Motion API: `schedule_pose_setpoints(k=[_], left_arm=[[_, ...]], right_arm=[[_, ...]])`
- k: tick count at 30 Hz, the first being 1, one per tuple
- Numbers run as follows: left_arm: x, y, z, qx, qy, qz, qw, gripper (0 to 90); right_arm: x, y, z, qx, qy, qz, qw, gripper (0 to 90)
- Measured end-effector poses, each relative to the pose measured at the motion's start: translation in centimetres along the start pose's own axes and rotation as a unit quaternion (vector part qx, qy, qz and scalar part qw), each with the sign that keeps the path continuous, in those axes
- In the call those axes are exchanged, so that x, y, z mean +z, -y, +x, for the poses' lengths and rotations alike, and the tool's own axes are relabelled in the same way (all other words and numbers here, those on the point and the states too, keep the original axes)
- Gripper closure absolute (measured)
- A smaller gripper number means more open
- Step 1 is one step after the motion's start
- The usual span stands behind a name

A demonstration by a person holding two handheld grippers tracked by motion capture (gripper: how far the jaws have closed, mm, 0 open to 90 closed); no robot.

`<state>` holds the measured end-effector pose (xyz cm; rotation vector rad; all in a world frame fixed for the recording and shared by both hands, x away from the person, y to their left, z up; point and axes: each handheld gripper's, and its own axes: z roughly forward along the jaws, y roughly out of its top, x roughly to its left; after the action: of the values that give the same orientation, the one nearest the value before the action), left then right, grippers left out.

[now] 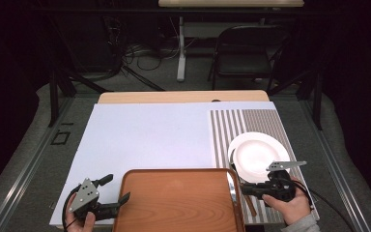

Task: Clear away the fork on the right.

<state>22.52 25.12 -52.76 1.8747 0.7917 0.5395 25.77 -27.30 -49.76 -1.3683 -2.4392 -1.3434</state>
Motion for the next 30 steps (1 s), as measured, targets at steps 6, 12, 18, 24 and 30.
schedule_pose_setpoints(k=[6,12,18,24,30], left_arm=[[-0.1,0.0,0.0,0.000,0.002,0.002,1.0000,15.9],[-0.1,0.0,0.0,0.000,0.002,0.001,1.0000,15.9],[-0.1,0.0,0.0,-0.001,0.001,-0.001,1.0000,16.0],[-0.1,0.0,0.0,0.002,0.002,0.002,1.0000,16.0],[-0.1,0.0,0.0,0.001,0.002,-0.001,1.0000,15.9]], right_arm=[[1.6,-0.5,1.4,-0.016,-0.014,0.009,0.9997,77.5],[2.6,-0.5,2.5,-0.029,-0.017,0.026,0.9991,77.6],[3.1,-0.6,3.2,-0.033,-0.020,0.024,0.9990,77.5],[3.3,-0.4,3.7,-0.035,-0.007,0.033,0.9988,77.5],[4.0,-0.1,4.5,-0.043,0.004,0.054,0.9976,77.5]])
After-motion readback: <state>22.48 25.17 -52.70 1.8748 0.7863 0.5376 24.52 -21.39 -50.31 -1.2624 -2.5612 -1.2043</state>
